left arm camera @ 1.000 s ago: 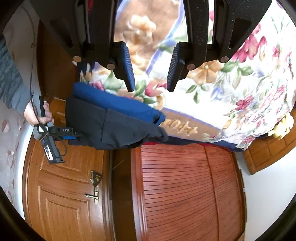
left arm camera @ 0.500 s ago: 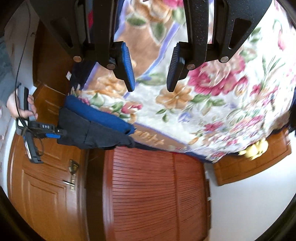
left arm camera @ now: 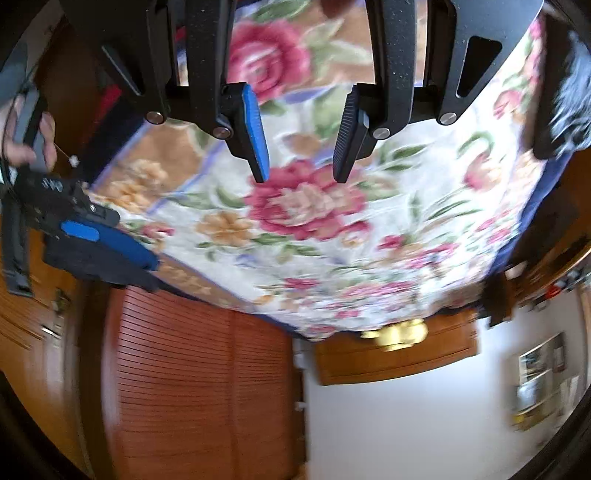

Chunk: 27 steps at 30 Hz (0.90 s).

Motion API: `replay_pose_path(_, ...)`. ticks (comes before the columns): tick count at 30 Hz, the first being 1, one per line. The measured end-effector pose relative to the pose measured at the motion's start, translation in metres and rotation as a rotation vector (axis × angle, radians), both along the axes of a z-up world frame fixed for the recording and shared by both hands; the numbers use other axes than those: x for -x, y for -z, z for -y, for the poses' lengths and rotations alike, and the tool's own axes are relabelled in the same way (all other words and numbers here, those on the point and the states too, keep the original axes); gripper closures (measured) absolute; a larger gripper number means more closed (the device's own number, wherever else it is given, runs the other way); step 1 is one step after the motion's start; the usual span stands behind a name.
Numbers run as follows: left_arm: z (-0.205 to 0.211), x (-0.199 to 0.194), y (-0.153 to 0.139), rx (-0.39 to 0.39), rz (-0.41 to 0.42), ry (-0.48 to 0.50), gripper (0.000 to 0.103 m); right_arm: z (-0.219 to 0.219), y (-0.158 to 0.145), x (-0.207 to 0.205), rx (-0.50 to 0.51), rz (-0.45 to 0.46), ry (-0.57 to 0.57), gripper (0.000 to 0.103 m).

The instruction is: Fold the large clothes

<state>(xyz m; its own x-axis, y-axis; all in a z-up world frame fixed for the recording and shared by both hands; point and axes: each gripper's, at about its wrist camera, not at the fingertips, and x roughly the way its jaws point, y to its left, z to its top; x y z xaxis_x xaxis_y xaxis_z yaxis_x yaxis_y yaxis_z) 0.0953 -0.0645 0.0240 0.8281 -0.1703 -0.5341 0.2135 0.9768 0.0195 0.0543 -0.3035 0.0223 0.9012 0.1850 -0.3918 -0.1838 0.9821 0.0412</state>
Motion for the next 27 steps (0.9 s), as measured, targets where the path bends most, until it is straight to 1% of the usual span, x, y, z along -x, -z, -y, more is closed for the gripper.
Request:
replay_pose_path(3, -0.025, 0.008, 0.004, 0.025, -0.003, -0.055, 0.066, -0.037, 0.004, 0.009, -0.01, 0.017, -0.071, 0.022)
replay_pose_path(5, -0.035, 0.013, 0.006, 0.038, -0.007, -0.074, 0.066, -0.059, 0.005, 0.017, -0.011, 0.029, -0.116, 0.022)
replay_pose_path(9, -0.055, 0.025, 0.017, 0.046, 0.001, -0.129, 0.066, -0.089, 0.007, 0.035, -0.006, 0.041, -0.168, 0.022)
replay_pose_path(12, -0.065, 0.033, 0.026, 0.054, 0.001, -0.166, 0.066, -0.091, 0.01, 0.042, -0.001, 0.044, -0.172, 0.022)
replay_pose_path(16, -0.077, 0.037, 0.033, 0.077, -0.002, -0.181, 0.066, -0.088, 0.019, 0.024, -0.006, 0.052, -0.165, 0.022)
replay_pose_path(18, -0.08, 0.037, 0.035, 0.085, -0.004, -0.191, 0.066, -0.089, 0.022, 0.023, 0.002, 0.052, -0.163, 0.022)
replay_pose_path(24, -0.085, 0.041, 0.034, 0.099, 0.005, -0.205, 0.066, -0.094, 0.026, 0.019, -0.006, 0.057, -0.158, 0.022)
replay_pose_path(27, -0.086, 0.042, 0.033, 0.091, 0.015, -0.213, 0.066, -0.092, 0.027, 0.014, -0.009, 0.059, -0.159, 0.022)
